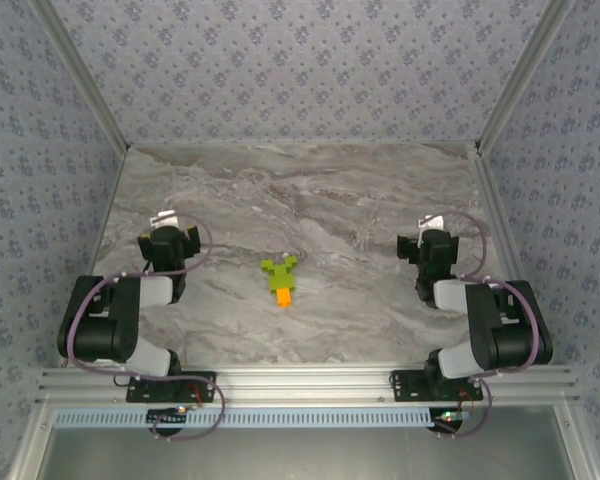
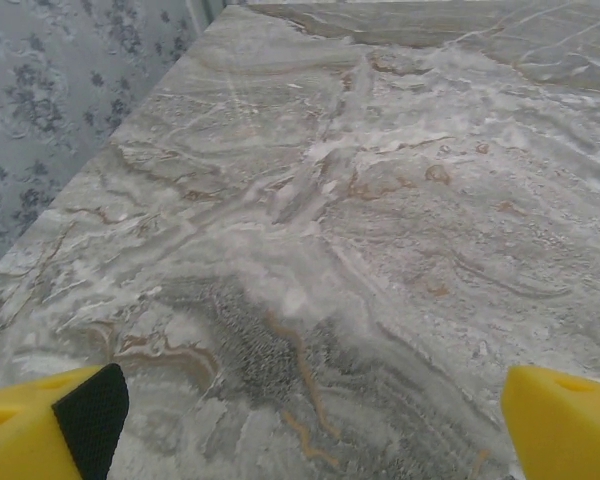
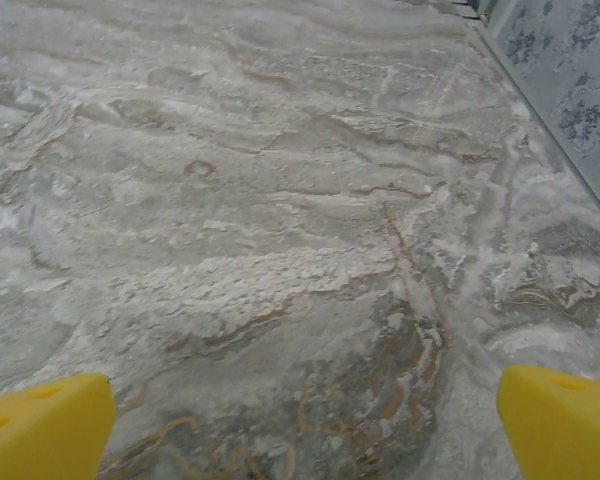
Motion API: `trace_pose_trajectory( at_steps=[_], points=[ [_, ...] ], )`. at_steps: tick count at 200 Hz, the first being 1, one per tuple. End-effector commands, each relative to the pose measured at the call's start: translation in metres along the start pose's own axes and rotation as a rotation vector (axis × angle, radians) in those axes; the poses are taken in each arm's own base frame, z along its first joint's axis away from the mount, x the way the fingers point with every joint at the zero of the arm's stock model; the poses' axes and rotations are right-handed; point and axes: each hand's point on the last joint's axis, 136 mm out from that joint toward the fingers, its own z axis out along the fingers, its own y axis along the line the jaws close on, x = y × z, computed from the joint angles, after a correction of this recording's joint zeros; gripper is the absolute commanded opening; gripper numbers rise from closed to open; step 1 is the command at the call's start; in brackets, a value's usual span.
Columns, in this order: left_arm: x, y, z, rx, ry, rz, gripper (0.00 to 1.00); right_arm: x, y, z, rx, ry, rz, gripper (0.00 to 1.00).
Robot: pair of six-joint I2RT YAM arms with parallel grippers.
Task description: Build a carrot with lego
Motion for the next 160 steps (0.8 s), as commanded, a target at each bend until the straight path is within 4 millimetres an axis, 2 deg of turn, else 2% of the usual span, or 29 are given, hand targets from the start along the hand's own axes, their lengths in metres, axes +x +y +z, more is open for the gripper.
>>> trace_pose_trajectory(
  at_steps=[1, 19, 47, 85, 109, 160],
  points=[
    [-0.01, -0.007, 0.004, 0.101, -0.077, -0.04, 0.97, -0.022, 0.005, 0.002, -0.067, -0.142, 0.055, 1.0],
    [-0.009, -0.01, 0.005, 0.115, -0.062, -0.028, 0.97, -0.018, 0.005, 0.011, -0.08, -0.085, 0.059, 1.0],
    [-0.009, -0.019, 0.003, 0.167, -0.062, -0.006, 0.97, -0.019, 0.002, 0.013, -0.086, -0.078, 0.078, 1.0],
    [-0.009, -0.024, -0.012, 0.193, -0.134, 0.017, 0.97, -0.02, 0.004, 0.01, -0.092, -0.097, 0.068, 1.0],
    [-0.008, -0.026, 0.006, 0.208, -0.033, 0.01, 0.97, -0.021, 0.007, 0.009, -0.089, -0.104, 0.053, 1.0],
    [-0.008, -0.025, 0.005, 0.237, -0.036, -0.011, 0.97, -0.02, 0.003, 0.015, -0.117, -0.074, 0.087, 1.0]
  ],
)
